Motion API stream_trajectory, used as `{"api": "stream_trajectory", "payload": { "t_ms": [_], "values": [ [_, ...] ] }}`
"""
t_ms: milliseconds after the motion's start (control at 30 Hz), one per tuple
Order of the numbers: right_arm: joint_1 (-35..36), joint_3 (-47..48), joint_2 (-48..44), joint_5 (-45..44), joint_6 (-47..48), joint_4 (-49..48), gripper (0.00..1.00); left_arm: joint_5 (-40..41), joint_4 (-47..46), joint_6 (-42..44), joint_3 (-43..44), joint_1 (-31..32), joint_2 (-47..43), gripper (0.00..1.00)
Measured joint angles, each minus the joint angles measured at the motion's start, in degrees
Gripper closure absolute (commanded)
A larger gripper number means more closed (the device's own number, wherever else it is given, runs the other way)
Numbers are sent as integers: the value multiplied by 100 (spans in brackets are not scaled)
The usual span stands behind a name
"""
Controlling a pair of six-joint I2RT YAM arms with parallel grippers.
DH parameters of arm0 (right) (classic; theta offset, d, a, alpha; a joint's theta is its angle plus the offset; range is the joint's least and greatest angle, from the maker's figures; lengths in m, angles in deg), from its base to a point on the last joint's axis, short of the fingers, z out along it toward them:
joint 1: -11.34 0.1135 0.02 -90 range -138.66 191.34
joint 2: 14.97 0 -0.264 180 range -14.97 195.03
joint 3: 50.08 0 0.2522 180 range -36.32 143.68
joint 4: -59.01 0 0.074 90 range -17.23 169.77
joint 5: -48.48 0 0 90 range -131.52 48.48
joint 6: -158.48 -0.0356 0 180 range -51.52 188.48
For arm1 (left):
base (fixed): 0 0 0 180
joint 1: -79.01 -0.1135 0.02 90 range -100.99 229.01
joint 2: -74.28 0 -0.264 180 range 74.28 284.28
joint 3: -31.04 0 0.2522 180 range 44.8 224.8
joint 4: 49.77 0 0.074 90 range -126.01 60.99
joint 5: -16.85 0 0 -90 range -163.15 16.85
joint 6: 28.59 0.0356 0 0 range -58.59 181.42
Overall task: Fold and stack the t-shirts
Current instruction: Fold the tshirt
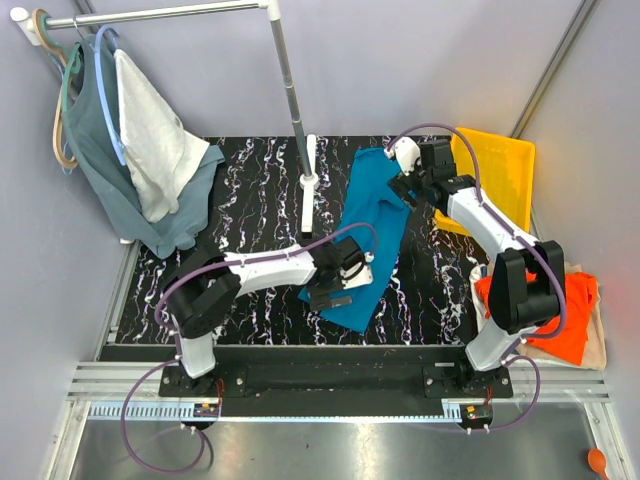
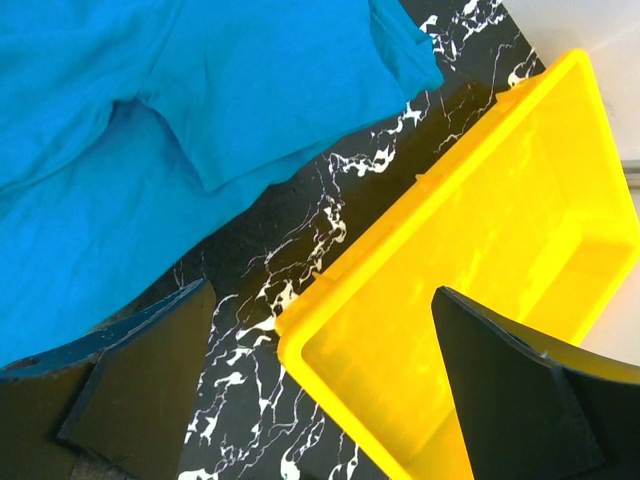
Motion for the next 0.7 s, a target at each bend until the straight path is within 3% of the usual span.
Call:
{"api": "stream_trajectory", "payload": {
  "t_ms": [700],
  "values": [
    [0, -675, -389, 57, -352, 166, 0, -74, -52, -28, -758, 579, -610, 1]
  ]
}}
